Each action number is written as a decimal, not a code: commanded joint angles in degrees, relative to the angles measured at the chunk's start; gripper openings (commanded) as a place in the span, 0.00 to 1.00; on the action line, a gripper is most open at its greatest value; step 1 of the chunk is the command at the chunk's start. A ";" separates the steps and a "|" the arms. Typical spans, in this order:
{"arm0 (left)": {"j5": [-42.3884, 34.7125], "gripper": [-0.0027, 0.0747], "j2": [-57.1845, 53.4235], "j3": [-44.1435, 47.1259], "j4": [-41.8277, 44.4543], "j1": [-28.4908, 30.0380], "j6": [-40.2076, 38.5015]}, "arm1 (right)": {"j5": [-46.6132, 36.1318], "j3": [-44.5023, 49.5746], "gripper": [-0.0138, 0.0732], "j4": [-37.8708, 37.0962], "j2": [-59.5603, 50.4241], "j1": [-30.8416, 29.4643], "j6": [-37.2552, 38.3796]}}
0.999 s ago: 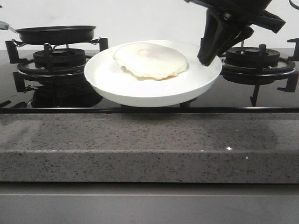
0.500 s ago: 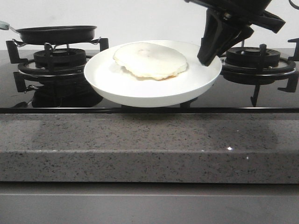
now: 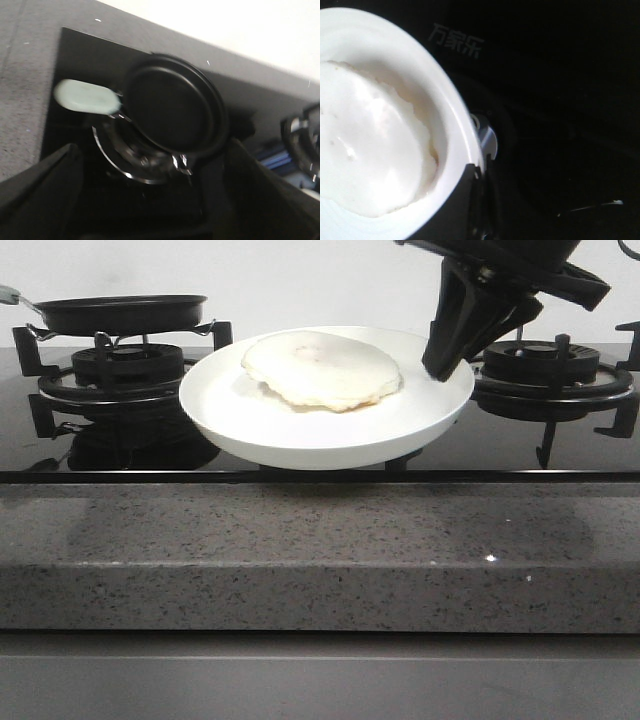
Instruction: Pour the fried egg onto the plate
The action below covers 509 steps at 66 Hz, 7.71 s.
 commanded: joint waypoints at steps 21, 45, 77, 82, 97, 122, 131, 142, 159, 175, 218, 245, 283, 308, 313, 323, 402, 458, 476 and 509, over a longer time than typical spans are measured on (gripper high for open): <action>-3.17 0.76 -19.51 2.89 45.07 -26.46 -28.86 | -2.35 -1.44 0.08 1.86 -2.42 -0.05 -0.42; -2.62 0.76 -33.17 17.44 46.93 -30.73 -30.36 | -2.35 -1.44 0.08 1.86 -2.42 -0.05 -0.42; -2.52 0.76 -36.52 21.09 46.23 -30.73 -30.36 | -2.35 -1.44 0.08 1.86 -2.42 -0.05 -0.42; -2.52 0.76 -36.52 21.09 46.23 -30.73 -30.36 | -2.35 -1.44 0.08 1.86 -2.42 -0.05 -0.42; -2.52 0.76 -36.52 21.09 46.23 -30.73 -30.36 | -3.87 -3.19 0.08 1.86 -2.30 -0.05 -0.42; -2.60 0.76 -36.52 21.09 46.23 -30.73 -30.36 | -0.10 -21.72 0.08 1.80 2.87 -3.56 -0.42; -2.60 0.76 -36.52 21.09 46.23 -30.73 -30.36 | 2.49 -28.95 0.08 1.80 7.62 -4.45 -0.42; -2.60 0.76 -36.52 21.09 46.23 -30.73 -30.36 | 2.54 -34.84 0.08 1.80 13.49 -4.54 -0.42; -2.60 0.76 -36.52 21.09 46.23 -30.73 -30.36 | 2.32 -37.13 0.08 -0.13 20.09 -5.38 -0.42; -2.60 0.76 -36.52 21.09 46.23 -30.73 -30.36 | 2.95 -37.17 0.08 -0.41 23.12 -6.82 -0.42; -2.60 0.76 -36.52 21.09 46.23 -30.73 -30.36 | 11.64 -39.97 0.62 -0.41 19.46 -6.76 -0.42; -2.60 0.76 -36.52 21.09 46.23 -30.73 -30.36 | 3.77 -17.53 0.62 -4.35 -5.84 -5.78 -0.42; -2.60 0.76 -36.52 21.09 46.23 -30.73 -30.36 | -8.82 28.50 0.62 -6.57 -52.73 -5.78 -0.42; -2.60 0.76 -36.52 21.09 46.23 -30.73 -30.36 | -6.24 35.31 0.62 -6.57 -66.47 -5.78 -0.42; -2.60 0.76 -36.52 21.09 46.23 -30.73 -30.36 | -6.43 35.31 0.62 -6.57 -66.42 -5.78 -0.42; -2.60 0.76 -36.52 21.09 46.23 -30.73 -30.36 | -6.38 35.31 0.62 -6.57 -66.42 -5.78 -0.42; -2.54 0.01 -36.41 21.09 46.08 -30.73 -30.36 | -6.19 35.31 0.08 -6.57 -66.42 -5.78 -0.42; -55.60 0.01 -79.41 73.59 47.56 -24.18 -30.36 | -6.20 35.31 0.08 -6.57 -66.42 -5.78 -0.42; -65.61 0.01 -81.35 80.07 47.56 -24.18 -30.36 | -6.18 35.31 0.08 -6.57 -66.42 -5.78 -0.42; -66.87 0.01 -81.23 80.07 47.56 -24.18 -30.36 | -6.21 35.31 0.08 -6.57 -66.42 -5.78 -0.42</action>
